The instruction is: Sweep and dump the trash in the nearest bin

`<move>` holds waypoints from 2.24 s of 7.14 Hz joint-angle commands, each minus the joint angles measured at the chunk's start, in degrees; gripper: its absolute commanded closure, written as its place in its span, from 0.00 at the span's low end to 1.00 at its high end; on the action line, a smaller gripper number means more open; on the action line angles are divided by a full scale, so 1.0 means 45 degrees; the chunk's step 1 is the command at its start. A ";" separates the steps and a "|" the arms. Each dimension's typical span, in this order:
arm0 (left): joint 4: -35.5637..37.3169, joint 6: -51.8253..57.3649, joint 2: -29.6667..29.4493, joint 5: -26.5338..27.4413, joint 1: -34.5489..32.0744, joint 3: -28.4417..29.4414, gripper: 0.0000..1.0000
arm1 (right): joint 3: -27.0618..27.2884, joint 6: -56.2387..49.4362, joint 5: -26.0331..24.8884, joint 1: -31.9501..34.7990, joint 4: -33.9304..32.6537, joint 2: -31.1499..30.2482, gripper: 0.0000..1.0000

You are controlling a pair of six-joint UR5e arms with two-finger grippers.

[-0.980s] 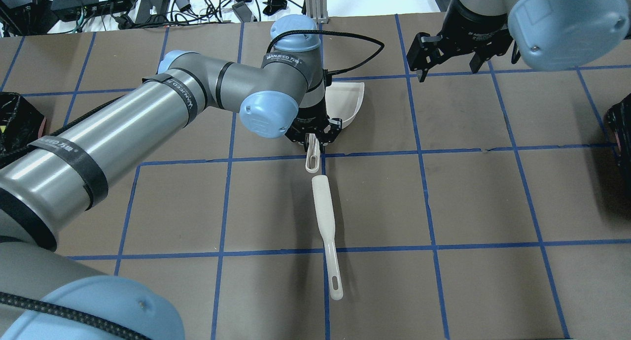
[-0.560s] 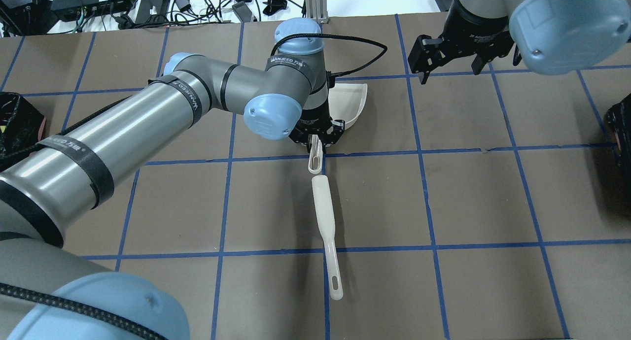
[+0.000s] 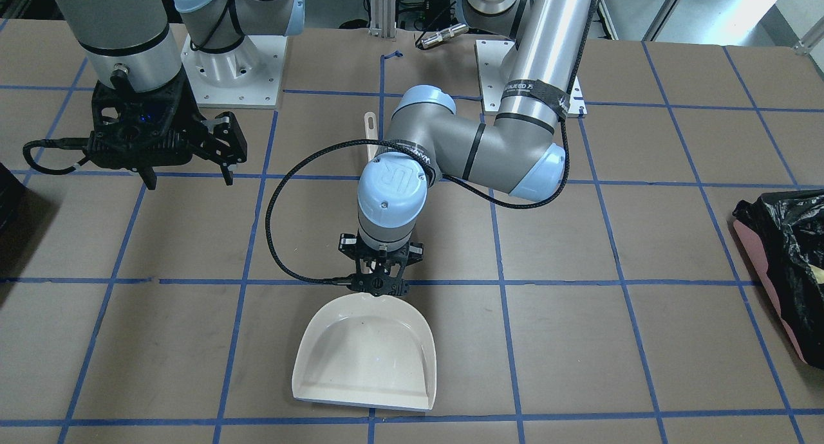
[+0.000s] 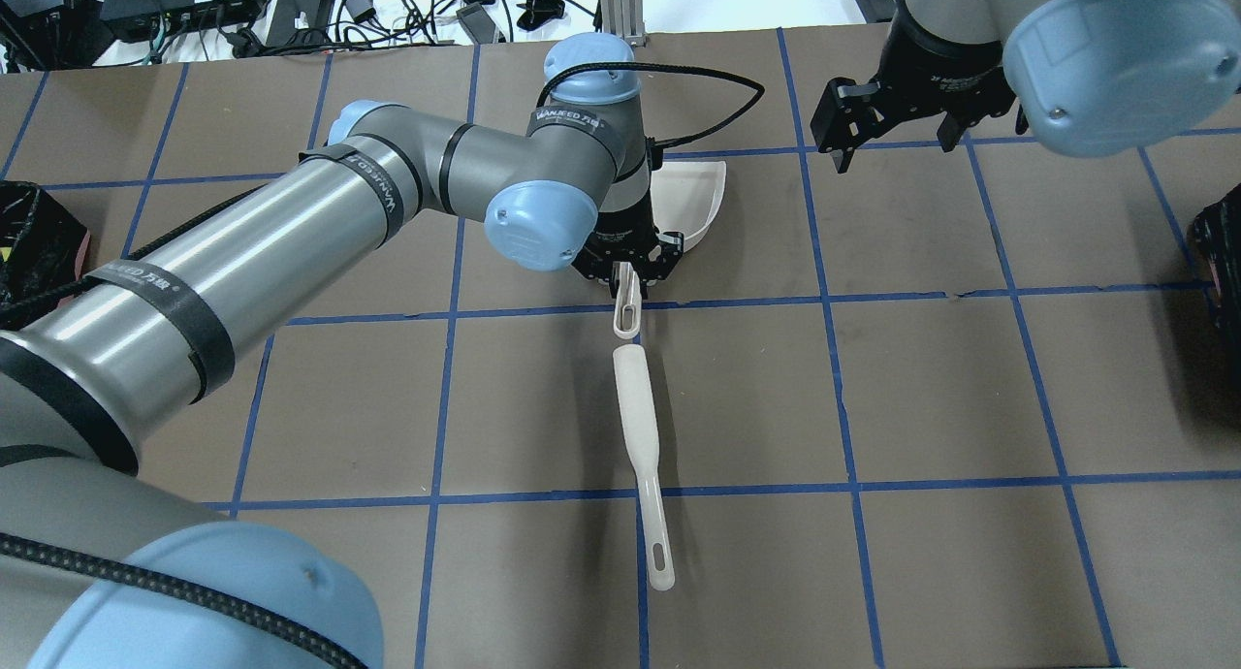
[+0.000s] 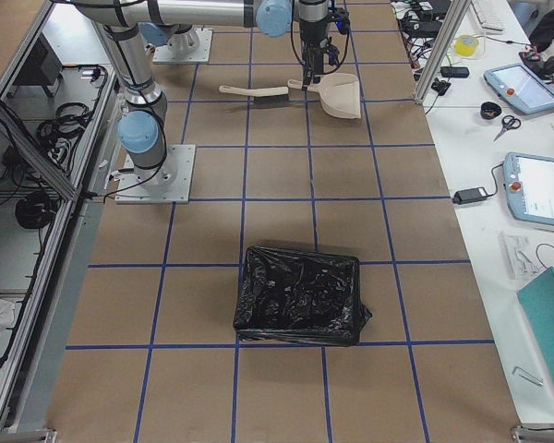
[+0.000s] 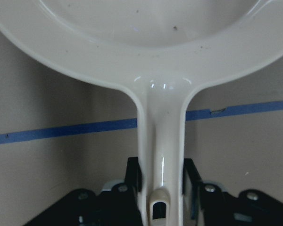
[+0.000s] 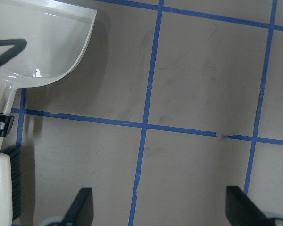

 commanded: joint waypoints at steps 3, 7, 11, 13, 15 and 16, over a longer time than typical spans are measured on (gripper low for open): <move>-0.0169 -0.0028 -0.0316 -0.0003 -0.0001 0.0270 1.00 | 0.0035 -0.0041 -0.0122 0.0000 -0.0016 -0.0004 0.00; -0.0168 -0.0126 0.0034 -0.0043 -0.0021 0.0270 0.00 | 0.0035 -0.0370 -0.0162 0.0000 -0.0036 -0.0004 0.00; -0.0735 0.0108 0.1710 0.0407 0.1745 0.0329 0.00 | 0.0035 -0.0568 -0.0162 -0.0020 -0.0095 0.0015 0.00; -0.0853 0.0979 0.2532 0.0388 0.3681 0.0347 0.00 | 0.0035 -0.0568 -0.0317 -0.0020 -0.0094 -0.0004 0.00; -0.1648 0.4084 0.3623 0.0485 0.5615 0.0327 0.00 | 0.0035 -0.0568 -0.0338 -0.0020 -0.0075 0.0015 0.00; -0.2021 0.4808 0.4306 0.0485 0.6127 0.0154 0.00 | 0.0035 -0.0568 -0.0338 -0.0001 -0.0056 -0.0004 0.00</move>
